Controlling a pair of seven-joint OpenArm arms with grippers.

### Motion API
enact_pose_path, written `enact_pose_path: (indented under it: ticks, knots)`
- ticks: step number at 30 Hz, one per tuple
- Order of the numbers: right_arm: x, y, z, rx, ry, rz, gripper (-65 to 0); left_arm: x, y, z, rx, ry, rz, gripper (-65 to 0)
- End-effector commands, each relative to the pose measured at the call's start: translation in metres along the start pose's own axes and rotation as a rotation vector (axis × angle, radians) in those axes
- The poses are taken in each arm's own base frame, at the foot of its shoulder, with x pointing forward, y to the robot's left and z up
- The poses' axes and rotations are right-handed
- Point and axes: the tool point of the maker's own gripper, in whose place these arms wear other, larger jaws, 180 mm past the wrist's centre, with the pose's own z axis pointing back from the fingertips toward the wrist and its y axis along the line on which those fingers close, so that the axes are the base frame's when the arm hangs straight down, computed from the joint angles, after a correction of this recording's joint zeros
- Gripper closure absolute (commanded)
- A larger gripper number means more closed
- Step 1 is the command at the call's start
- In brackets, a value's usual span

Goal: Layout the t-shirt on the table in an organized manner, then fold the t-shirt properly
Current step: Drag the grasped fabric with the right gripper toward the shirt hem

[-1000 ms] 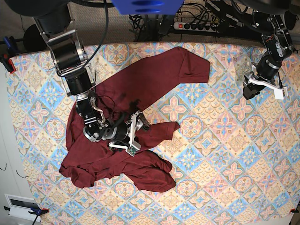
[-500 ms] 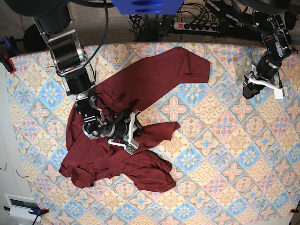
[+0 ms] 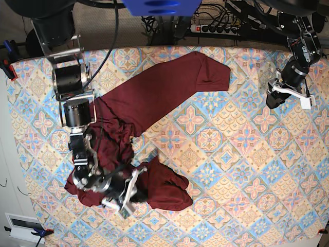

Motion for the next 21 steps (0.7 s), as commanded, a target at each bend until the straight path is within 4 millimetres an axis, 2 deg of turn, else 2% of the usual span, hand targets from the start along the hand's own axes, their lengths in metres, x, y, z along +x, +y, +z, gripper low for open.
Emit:
enact_pose_path:
  ticks: [1,6,7,8,10,12,14,19,21]
  knots:
    - [0.041,-0.017,0.006,-0.024,-0.095,0.006,-0.2,0.012,-0.005,0.003,-0.016,-0.032,-0.021,-19.4]
    - [0.123,-0.06,0.023,-0.083,-0.294,0.0,-0.2,0.011,-0.005,0.003,-0.018,-0.032,-0.018,-19.4]
    - [0.131,-0.073,0.03,-0.107,-0.319,0.008,-0.3,0.011,-0.005,0.003,-0.018,-0.032,-0.018,-19.4]
    - [0.131,-0.083,0.034,-0.127,-0.315,0.019,-0.4,0.011,-0.005,0.003,-0.018,-0.032,-0.018,-19.4]
    - [0.119,-0.115,0.04,-0.275,-0.277,0.019,-2.3,0.011,-0.005,0.003,-0.018,-0.032,-0.018,-19.4]
    - [0.109,-0.138,0.045,-0.42,-0.223,0.065,-8.5,0.011,-0.005,0.003,-0.018,-0.032,-0.018,-19.4]
    - [0.094,-0.152,0.05,-0.521,-0.152,0.126,-18.8,0.011,-0.005,0.003,-0.018,-0.032,-0.018,-19.4]
    - [0.05,-0.139,0.046,-0.534,-0.023,0.162,-40.0,0.011,-0.005,0.003,-0.02,-0.033,-0.016,-19.4]
    - [0.043,-0.128,0.046,-0.522,0.004,0.182,-41.9,0.012,-0.006,0.003,-0.021,-0.035,-0.016,-19.4]
